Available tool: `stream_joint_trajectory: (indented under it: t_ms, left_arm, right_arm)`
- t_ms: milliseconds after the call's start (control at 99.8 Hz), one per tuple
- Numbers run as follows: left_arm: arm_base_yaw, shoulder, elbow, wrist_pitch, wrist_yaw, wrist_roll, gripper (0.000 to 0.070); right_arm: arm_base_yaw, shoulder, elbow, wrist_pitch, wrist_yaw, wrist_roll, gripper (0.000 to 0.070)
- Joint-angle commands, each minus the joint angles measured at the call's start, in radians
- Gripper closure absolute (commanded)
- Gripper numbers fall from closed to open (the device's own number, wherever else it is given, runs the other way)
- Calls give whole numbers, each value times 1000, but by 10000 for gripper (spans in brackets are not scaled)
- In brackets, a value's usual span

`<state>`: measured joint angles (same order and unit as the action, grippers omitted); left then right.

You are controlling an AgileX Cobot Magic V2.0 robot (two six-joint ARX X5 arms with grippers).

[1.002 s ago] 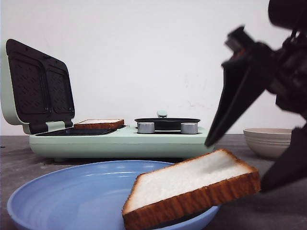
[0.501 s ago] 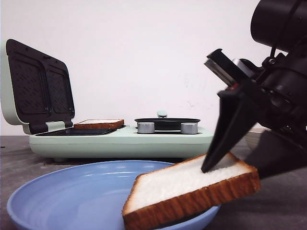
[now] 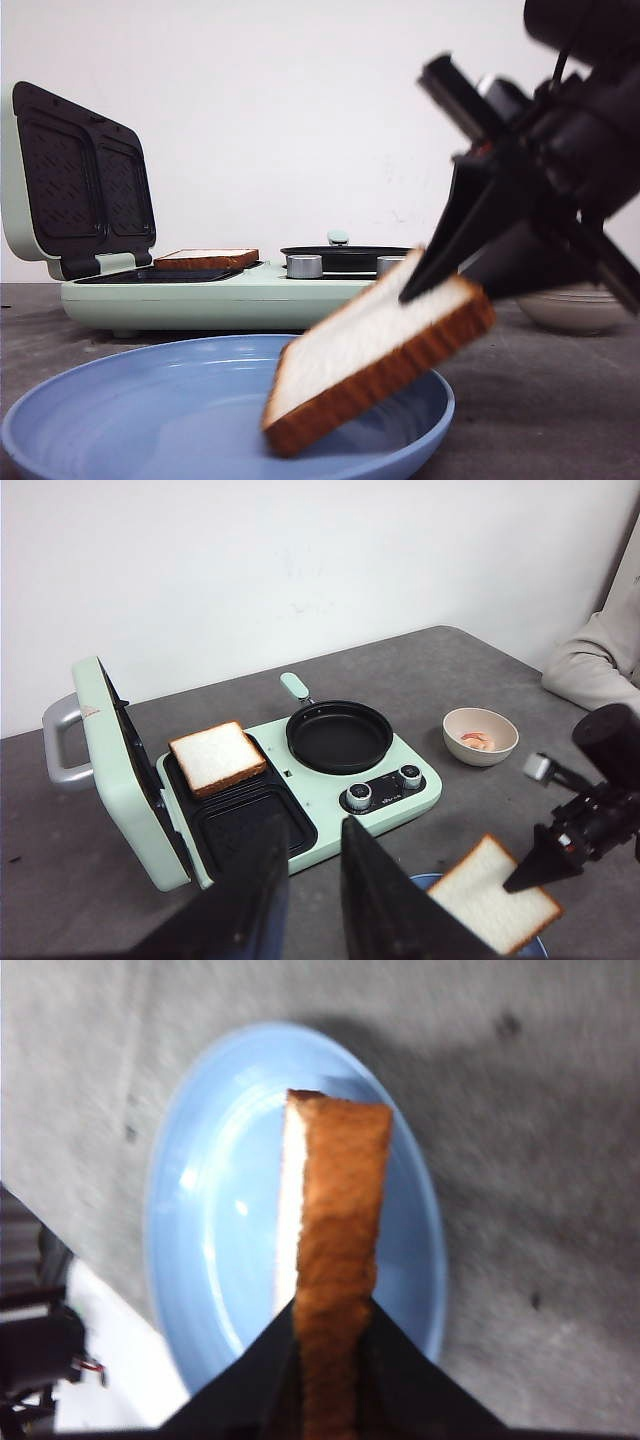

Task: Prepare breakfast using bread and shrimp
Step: 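Grasp the remaining bread slice on the blue plate with the right gripper, then carry the bread with the right gripper and lay it on the sandwich plate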

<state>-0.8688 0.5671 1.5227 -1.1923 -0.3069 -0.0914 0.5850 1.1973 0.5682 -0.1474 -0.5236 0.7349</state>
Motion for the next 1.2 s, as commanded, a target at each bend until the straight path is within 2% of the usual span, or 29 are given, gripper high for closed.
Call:
stream_joint_trajectory:
  t_ms: [0, 220, 411, 651, 862, 1052, 1192]
  left_arm:
    - [-9, 1, 13, 11, 5, 13, 690]
    - [-9, 1, 13, 46, 5, 12, 690]
    - [-9, 1, 13, 122, 5, 21, 690]
    - [-9, 1, 13, 151, 5, 51, 690]
    - [-9, 1, 13, 138, 5, 54, 690]
    - [-9, 1, 13, 135, 5, 53, 690]
    - [-9, 1, 13, 127, 5, 53, 690]
  right_arm:
    - [0, -11, 45, 13, 1, 11, 700]
    - [-1, -25, 196, 14, 2, 11, 700]
    - [-6, 64, 379, 12, -4, 10, 700]
    - [-7, 315, 653, 13, -53, 7, 700]
    - [-7, 556, 855, 12, -64, 27, 700]
    - [-4, 768, 1028, 12, -109, 77, 700]
    - [-1, 868, 1117, 13, -109, 118, 700]
